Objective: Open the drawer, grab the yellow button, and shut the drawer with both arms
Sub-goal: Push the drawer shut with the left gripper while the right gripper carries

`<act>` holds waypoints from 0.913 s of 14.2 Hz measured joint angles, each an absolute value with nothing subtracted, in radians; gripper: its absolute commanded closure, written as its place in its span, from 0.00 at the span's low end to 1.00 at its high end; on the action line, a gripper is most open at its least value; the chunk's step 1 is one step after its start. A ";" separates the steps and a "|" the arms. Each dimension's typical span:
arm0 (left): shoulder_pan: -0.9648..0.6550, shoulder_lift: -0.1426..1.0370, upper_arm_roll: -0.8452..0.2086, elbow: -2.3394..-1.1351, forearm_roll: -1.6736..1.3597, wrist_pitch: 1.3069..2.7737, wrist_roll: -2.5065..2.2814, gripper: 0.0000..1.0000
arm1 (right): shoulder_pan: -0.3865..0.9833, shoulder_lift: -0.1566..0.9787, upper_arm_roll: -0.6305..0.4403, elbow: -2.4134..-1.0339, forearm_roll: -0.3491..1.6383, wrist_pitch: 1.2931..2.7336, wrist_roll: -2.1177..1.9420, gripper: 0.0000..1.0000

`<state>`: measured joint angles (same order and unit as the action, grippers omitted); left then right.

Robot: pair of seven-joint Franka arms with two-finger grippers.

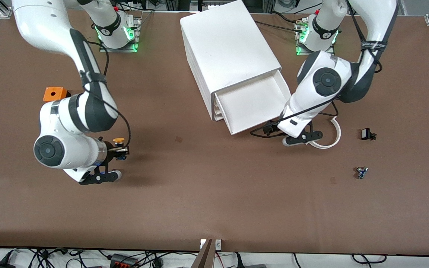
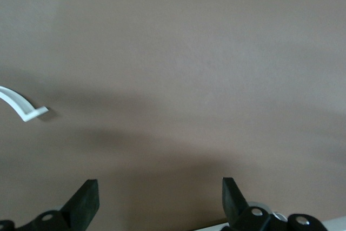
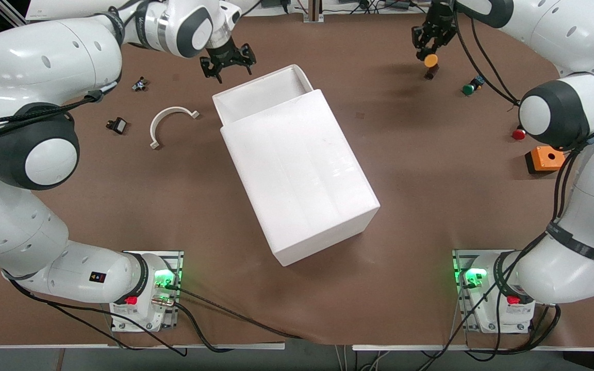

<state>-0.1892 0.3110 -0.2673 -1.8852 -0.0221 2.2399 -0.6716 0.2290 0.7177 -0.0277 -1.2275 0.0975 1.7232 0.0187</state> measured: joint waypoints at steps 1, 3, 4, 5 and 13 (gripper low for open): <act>-0.189 0.310 -0.280 -1.899 -0.022 2.244 -0.682 0.00 | 0.215 0.719 -0.028 -1.259 0.097 1.742 -0.005 1.00; -0.188 0.300 -0.305 -1.918 -0.022 2.244 -0.712 0.00 | 0.206 0.720 -0.027 -1.316 0.097 1.786 -0.021 1.00; -0.187 0.291 -0.320 -1.929 -0.022 2.244 -0.727 0.00 | 0.207 0.720 -0.026 -1.342 0.097 1.812 -0.021 1.00; -0.187 0.281 -0.337 -1.944 -0.022 2.243 -0.743 0.00 | 0.209 0.720 -0.024 -1.369 0.097 1.841 -0.021 1.00; -0.187 0.239 -0.418 -2.008 -0.140 2.151 -0.818 0.00 | 0.230 0.743 -0.010 -1.515 0.097 2.051 -0.021 1.00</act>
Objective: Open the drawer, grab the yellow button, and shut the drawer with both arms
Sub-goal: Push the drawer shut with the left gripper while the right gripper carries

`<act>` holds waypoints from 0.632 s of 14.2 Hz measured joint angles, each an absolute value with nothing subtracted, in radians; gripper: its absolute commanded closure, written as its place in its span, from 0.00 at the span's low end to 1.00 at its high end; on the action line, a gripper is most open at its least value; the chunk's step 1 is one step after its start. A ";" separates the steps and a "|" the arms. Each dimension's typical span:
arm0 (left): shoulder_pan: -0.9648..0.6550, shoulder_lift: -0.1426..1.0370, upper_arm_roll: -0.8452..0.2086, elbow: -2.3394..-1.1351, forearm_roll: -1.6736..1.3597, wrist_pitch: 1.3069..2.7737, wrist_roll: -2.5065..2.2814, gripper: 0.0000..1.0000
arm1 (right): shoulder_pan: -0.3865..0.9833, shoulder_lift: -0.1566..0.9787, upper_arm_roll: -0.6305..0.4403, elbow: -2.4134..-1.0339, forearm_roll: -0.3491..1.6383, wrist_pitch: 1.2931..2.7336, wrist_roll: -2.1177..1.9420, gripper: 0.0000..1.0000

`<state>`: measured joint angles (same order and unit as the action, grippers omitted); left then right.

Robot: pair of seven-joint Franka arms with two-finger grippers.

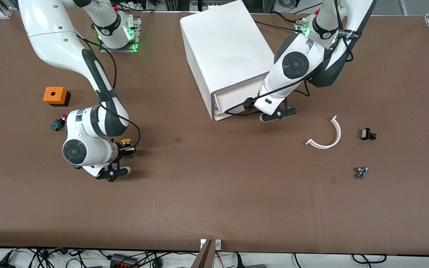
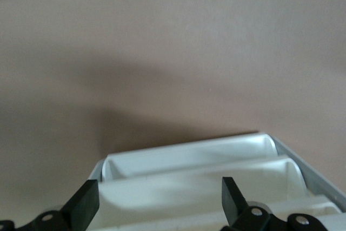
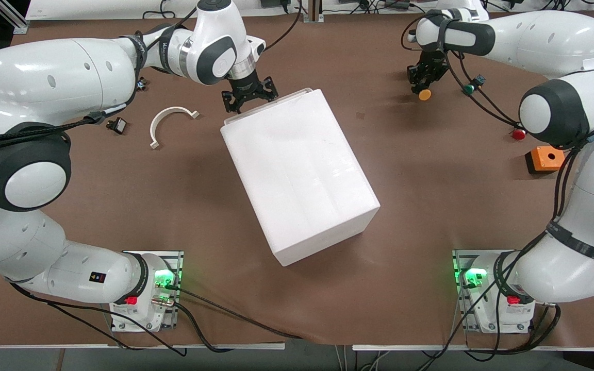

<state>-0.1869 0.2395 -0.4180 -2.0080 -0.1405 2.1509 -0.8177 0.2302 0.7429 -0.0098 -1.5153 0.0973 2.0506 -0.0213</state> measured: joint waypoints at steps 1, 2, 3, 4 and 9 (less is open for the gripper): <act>-0.187 0.236 -0.424 -2.010 -0.169 2.135 -0.818 0.00 | 0.236 0.748 -0.010 -1.516 0.097 2.065 -0.021 1.00; -0.187 0.233 -0.430 -2.013 -0.194 2.124 -0.818 0.00 | 0.240 0.753 -0.010 -1.516 0.097 2.080 -0.021 1.00; -0.187 0.231 -0.436 -2.015 -0.208 2.114 -0.818 0.00 | 0.244 0.757 -0.010 -1.516 0.097 2.093 -0.021 1.00; -0.187 0.230 -0.442 -2.016 -0.214 2.107 -0.818 0.00 | 0.245 0.762 -0.010 -1.516 0.097 2.102 -0.021 0.92; -0.187 0.230 -0.463 -2.017 -0.218 2.077 -0.821 0.00 | 0.243 0.770 -0.010 -1.516 0.097 2.110 -0.021 0.00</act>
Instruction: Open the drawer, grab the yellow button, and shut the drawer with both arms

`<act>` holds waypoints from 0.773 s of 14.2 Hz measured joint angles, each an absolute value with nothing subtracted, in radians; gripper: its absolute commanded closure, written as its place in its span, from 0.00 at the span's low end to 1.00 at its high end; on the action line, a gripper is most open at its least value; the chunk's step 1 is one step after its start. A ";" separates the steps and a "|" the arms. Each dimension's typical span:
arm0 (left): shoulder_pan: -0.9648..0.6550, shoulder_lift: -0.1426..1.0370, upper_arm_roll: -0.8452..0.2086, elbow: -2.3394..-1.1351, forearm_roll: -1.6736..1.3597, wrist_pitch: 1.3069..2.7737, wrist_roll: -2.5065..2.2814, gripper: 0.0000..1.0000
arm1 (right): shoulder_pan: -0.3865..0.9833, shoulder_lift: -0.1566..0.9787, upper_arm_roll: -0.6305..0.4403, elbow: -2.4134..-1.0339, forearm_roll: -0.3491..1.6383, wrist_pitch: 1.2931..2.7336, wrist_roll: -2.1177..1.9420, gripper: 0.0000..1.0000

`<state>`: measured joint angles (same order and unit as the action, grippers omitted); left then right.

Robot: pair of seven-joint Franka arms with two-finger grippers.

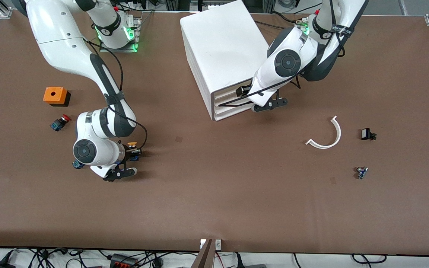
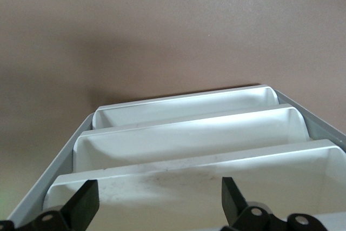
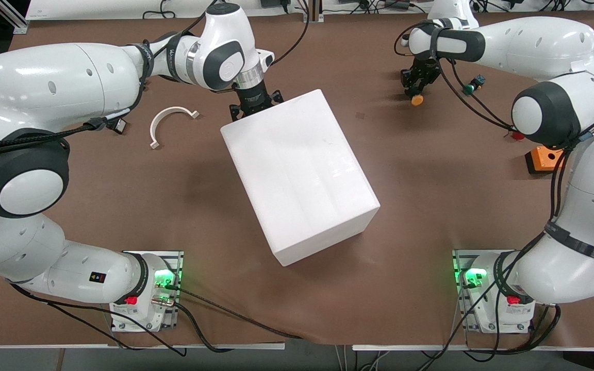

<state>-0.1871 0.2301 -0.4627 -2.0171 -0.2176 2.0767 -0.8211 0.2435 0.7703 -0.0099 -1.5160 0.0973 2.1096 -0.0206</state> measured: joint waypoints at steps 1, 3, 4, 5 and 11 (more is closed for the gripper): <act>-0.187 0.230 -0.464 -2.017 -0.218 2.073 -0.821 0.00 | 0.243 0.769 -0.010 -1.514 0.097 2.111 -0.021 0.00; -0.187 0.230 -0.465 -2.017 -0.218 2.059 -0.821 0.00 | 0.241 0.760 -0.011 -1.499 0.097 2.112 -0.021 0.00; -0.187 0.230 -0.465 -2.017 -0.218 2.058 -0.821 0.00 | 0.240 0.748 -0.013 -1.489 0.097 2.106 -0.021 0.00; -0.187 0.230 -0.466 -2.017 -0.218 2.058 -0.821 0.00 | 0.239 0.730 -0.015 -1.478 0.097 2.090 -0.021 0.00; -0.187 0.230 -0.468 -2.017 -0.218 2.058 -0.822 0.00 | 0.235 0.588 -0.058 -1.380 0.097 1.786 -0.021 0.00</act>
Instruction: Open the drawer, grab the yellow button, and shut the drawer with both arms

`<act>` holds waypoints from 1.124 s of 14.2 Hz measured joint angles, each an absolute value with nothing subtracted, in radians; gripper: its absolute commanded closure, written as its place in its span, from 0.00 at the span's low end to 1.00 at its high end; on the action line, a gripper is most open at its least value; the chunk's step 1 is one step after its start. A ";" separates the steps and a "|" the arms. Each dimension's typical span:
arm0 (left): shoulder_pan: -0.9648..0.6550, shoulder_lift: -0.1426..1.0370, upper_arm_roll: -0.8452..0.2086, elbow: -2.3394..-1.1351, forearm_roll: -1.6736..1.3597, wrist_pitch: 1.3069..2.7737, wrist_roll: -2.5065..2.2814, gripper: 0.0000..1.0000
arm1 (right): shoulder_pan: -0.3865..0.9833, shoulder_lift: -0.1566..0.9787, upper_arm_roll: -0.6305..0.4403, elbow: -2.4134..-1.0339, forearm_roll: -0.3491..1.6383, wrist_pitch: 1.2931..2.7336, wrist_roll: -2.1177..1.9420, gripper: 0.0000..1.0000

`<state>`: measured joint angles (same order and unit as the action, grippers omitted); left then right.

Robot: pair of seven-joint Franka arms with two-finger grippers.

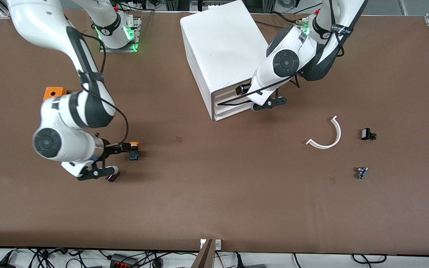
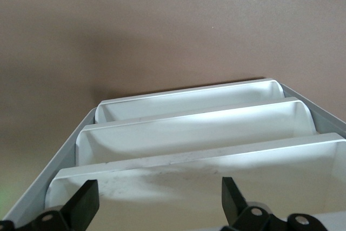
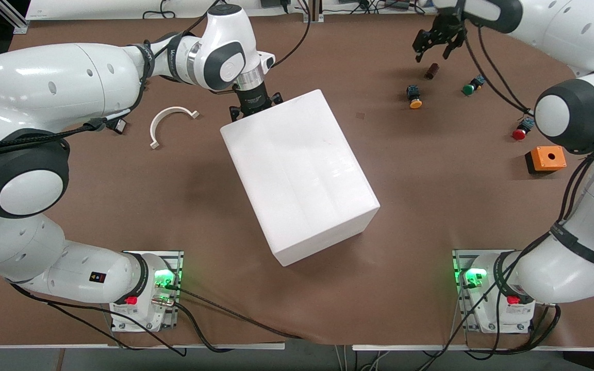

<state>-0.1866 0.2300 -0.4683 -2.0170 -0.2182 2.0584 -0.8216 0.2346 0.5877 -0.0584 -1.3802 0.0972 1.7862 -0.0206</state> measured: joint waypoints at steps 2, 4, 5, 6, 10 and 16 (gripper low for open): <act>-0.186 0.230 -0.471 -2.016 -0.218 2.058 -0.821 0.00 | 0.232 0.545 -0.092 -1.351 0.097 1.708 -0.021 0.00; -0.185 0.226 -0.471 -2.007 -0.218 2.058 -0.820 0.00 | 0.229 0.497 -0.121 -1.336 0.097 1.654 -0.021 0.00; -0.180 0.223 -0.471 -1.995 -0.212 2.057 -0.820 0.00 | 0.229 0.472 -0.134 -1.333 0.097 1.627 -0.021 0.00; -0.164 0.219 -0.471 -1.978 -0.183 2.054 -0.813 0.00 | 0.228 0.449 -0.145 -1.333 0.097 1.604 -0.021 0.00; -0.045 0.209 -0.470 -1.863 0.041 1.935 -0.639 0.00 | 0.226 0.381 -0.201 -1.332 0.096 1.585 -0.021 0.00; 0.156 0.209 -0.458 -1.688 0.150 1.758 -0.264 0.00 | 0.212 0.369 -0.337 -1.263 0.126 1.591 -0.024 0.00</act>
